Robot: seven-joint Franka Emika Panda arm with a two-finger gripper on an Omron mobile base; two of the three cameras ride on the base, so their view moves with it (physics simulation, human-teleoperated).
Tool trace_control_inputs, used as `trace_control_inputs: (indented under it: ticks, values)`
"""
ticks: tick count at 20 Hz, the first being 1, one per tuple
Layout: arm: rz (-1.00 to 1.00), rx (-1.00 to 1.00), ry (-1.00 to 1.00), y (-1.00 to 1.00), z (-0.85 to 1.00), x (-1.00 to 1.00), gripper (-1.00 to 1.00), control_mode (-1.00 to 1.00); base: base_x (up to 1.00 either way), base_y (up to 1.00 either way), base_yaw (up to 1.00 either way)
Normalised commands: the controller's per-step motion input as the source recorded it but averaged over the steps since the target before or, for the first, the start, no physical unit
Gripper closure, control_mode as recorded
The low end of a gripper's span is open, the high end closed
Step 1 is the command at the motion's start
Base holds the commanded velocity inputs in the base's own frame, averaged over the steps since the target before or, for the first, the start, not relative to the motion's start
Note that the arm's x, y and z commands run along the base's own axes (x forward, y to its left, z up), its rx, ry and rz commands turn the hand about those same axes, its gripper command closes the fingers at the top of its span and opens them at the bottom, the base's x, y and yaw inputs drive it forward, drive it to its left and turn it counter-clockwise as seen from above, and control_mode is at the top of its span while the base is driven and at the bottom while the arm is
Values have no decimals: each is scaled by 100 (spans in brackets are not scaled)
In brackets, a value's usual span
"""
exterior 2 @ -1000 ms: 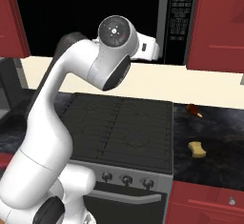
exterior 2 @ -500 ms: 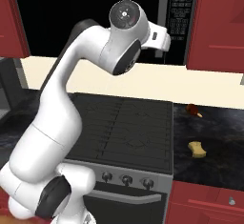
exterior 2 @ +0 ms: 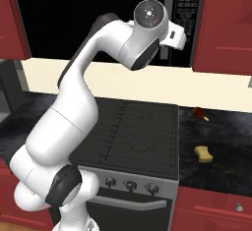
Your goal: Place the sponge inside the microwave to prepare for sanitizing.
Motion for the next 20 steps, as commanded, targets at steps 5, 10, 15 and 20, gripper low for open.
trace_control_inputs:
  ticks: [5, 10, 15, 20]
  values:
    - [0, 11, 0, -22, 0, 53, -100, -100, 0, 0, 0]
    - [3, 10, 0, -23, 0, 53, -100, -100, 0, 0, 0]
    - [9, 11, 0, -21, 0, 50, -100, -100, 0, 0, 0]
    - [13, 11, -5, -12, -4, 44, -100, -100, 0, 0, 0]
